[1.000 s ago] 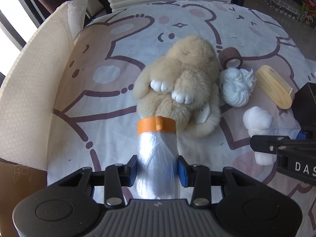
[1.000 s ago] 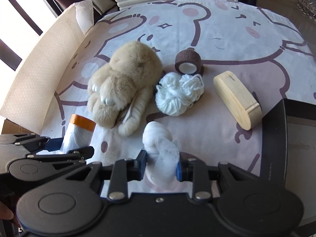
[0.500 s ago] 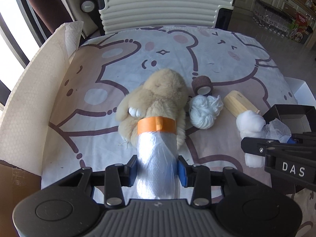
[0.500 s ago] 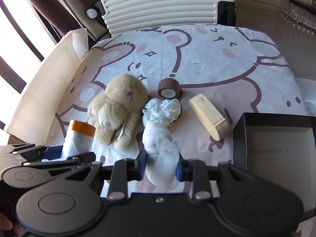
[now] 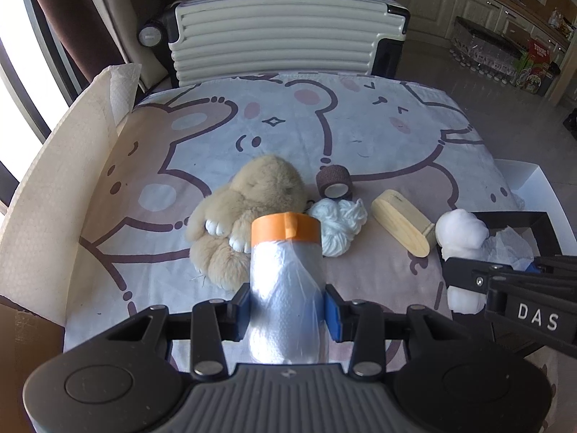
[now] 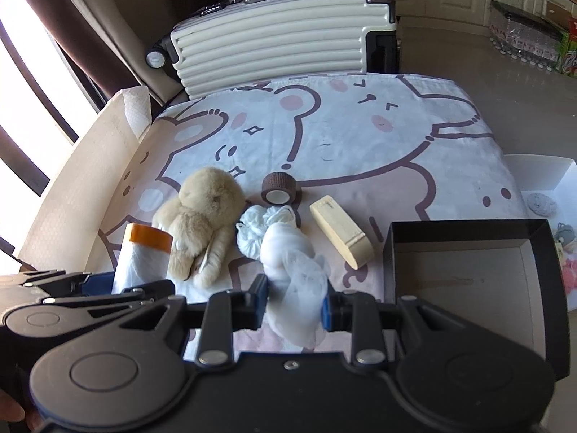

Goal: Organize objects
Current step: 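Carry the bag roll and tissue item with both tools over the black box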

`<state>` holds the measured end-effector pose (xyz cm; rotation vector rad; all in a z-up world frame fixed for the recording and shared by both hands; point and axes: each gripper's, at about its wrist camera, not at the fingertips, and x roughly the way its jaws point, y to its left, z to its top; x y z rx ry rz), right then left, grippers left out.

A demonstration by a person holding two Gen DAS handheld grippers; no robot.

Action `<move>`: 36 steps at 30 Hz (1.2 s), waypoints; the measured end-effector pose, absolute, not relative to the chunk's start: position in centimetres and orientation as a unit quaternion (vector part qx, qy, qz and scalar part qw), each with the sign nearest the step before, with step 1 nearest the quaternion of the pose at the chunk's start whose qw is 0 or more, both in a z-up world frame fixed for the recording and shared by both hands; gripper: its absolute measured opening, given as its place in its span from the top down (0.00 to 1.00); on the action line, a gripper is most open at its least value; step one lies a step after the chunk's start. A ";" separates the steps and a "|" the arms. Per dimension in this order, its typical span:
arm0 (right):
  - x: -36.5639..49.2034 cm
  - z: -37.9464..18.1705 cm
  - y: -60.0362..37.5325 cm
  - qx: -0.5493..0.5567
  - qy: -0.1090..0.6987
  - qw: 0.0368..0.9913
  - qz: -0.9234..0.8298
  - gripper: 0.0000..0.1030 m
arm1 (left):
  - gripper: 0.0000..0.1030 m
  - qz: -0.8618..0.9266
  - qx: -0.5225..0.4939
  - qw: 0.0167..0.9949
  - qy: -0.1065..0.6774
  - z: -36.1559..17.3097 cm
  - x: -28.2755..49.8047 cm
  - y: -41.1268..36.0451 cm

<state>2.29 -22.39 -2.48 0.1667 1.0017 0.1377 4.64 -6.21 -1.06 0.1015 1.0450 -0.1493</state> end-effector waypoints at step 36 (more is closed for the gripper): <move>-2.4 0.1 -34.6 0.110 0.441 0.890 -0.026 0.71 | 0.59 -0.148 0.024 0.867 0.475 0.6 2.8 -17.4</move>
